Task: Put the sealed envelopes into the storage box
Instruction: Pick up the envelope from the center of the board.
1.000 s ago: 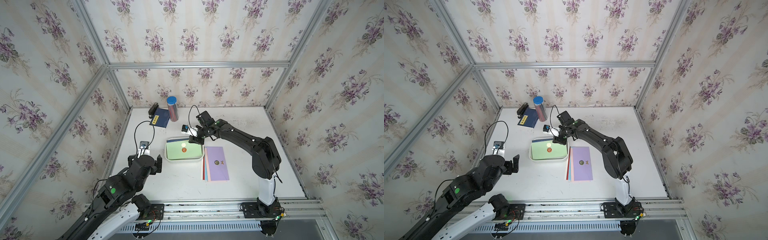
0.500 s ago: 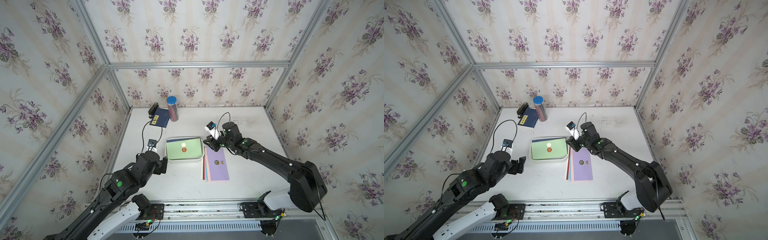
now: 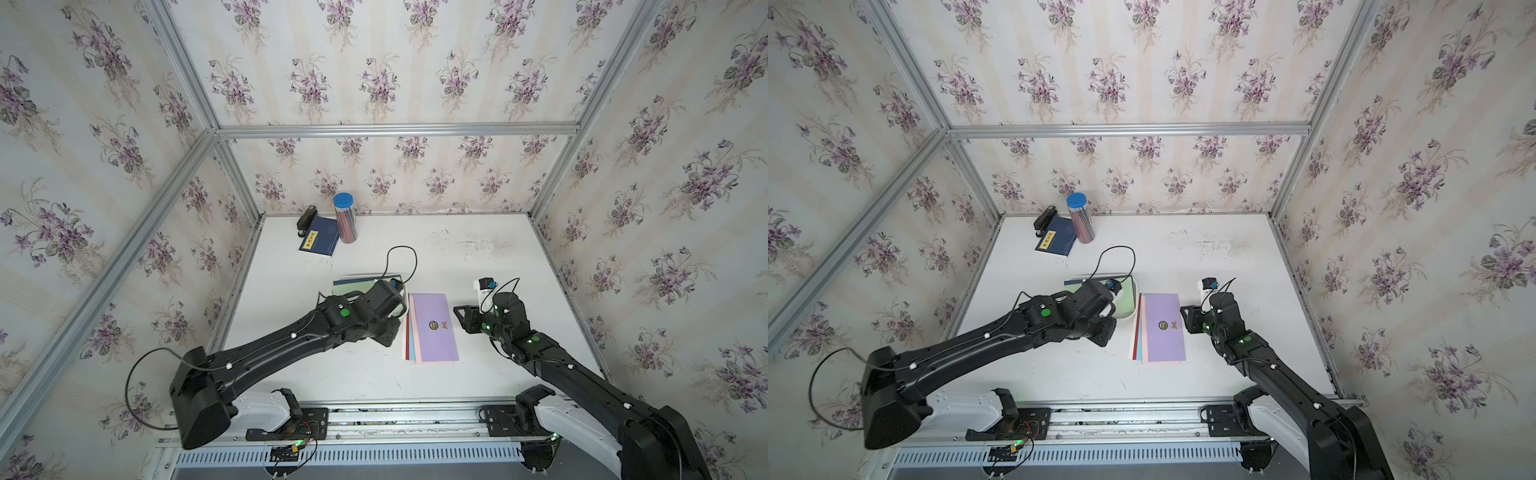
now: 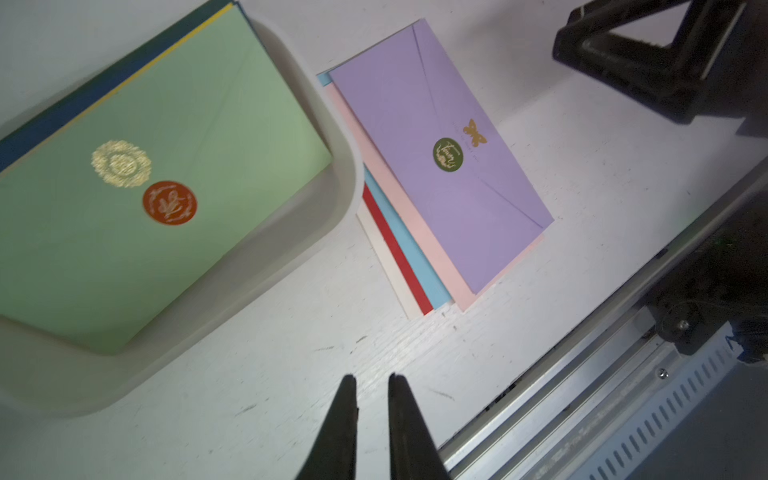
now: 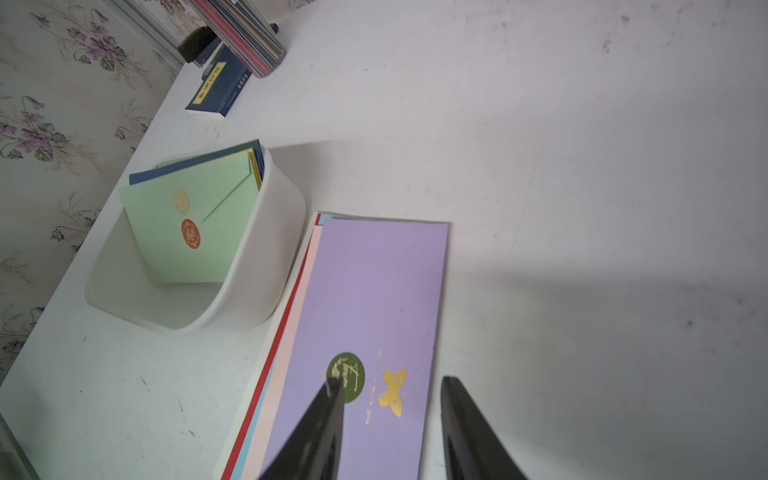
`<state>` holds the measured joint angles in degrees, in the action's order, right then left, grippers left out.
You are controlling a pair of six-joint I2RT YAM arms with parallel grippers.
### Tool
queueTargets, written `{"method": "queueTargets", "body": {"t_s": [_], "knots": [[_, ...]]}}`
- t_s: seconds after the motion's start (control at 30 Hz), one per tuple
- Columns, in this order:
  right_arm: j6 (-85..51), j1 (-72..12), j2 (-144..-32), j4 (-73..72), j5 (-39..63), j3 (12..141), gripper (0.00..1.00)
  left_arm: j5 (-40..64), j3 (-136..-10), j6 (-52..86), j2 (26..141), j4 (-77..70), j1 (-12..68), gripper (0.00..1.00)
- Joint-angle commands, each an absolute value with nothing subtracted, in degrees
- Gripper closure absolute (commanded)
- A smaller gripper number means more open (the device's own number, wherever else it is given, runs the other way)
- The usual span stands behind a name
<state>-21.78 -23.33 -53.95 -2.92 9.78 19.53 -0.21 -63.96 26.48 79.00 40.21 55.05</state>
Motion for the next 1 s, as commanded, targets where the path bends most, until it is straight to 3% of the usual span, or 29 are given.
{"method": "queueTargets", "body": {"t_s": [0.0,0.1,0.3,0.97], "knots": [[-26.13,-23.09,-53.43,-4.46,8.24,16.78,0.57,-0.47,-68.15,30.10,87.00,38.15,56.84,0.93],[-26.85,-22.94,-53.64,-5.05,8.20,15.01,0.56,-0.31,-73.06,31.24,95.53,38.28,59.13,1.00],[-27.78,-22.71,-55.58,-4.43,9.31,15.12,0.54,-0.98,-80.22,32.69,106.94,39.90,60.64,1.00],[-29.42,-22.41,-65.71,-6.41,15.48,16.76,0.56,-4.68,-84.02,35.54,117.77,42.72,60.38,1.00]]}}
